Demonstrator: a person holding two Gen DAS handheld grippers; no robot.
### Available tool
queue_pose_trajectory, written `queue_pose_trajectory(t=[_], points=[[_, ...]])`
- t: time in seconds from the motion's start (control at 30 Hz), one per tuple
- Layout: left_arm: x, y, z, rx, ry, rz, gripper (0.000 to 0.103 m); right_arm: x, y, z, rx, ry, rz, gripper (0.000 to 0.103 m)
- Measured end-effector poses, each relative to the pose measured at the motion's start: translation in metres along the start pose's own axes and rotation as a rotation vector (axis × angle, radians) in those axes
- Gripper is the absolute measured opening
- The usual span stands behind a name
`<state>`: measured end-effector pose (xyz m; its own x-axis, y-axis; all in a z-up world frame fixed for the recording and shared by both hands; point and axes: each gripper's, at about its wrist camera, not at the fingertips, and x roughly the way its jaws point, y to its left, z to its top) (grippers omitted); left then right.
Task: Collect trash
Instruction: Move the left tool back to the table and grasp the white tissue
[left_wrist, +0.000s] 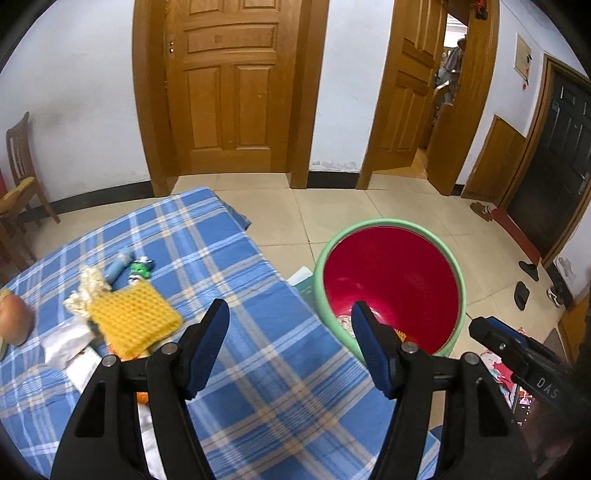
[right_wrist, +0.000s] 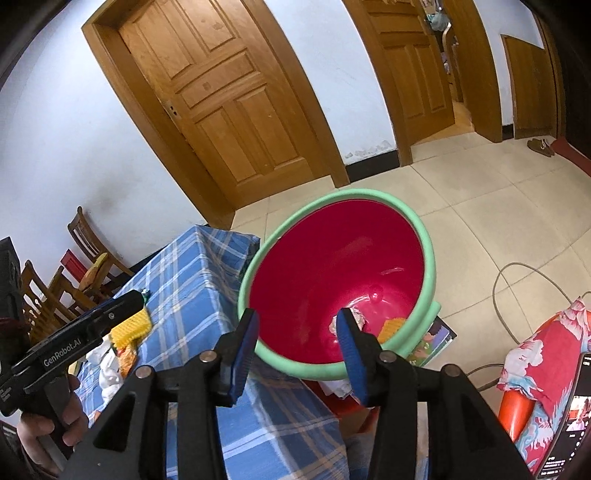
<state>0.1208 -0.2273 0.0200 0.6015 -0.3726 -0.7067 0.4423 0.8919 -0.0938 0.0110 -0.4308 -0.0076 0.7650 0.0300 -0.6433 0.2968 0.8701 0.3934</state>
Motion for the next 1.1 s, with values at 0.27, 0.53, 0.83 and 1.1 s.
queue_pose_trajectory(t=[0.27,0.53,0.83,1.1], points=[[-0.028,0.02,-0.014,-0.03,-0.012,0.031,0.068,-0.012,0.015,-0.008,-0.026,-0.009,0.026,0.048],[-0.05,0.042,-0.033,-0.057,-0.015,0.085,0.068,-0.017,0.03,-0.021,-0.046,0.005,0.055,0.048],[-0.062,0.075,-0.057,-0.12,0.003,0.135,0.068,-0.02,0.046,-0.034,-0.079,0.024,0.076,0.05],[-0.046,0.096,-0.076,-0.161,0.072,0.175,0.068,-0.02,0.059,-0.044,-0.106,0.045,0.089,0.051]])
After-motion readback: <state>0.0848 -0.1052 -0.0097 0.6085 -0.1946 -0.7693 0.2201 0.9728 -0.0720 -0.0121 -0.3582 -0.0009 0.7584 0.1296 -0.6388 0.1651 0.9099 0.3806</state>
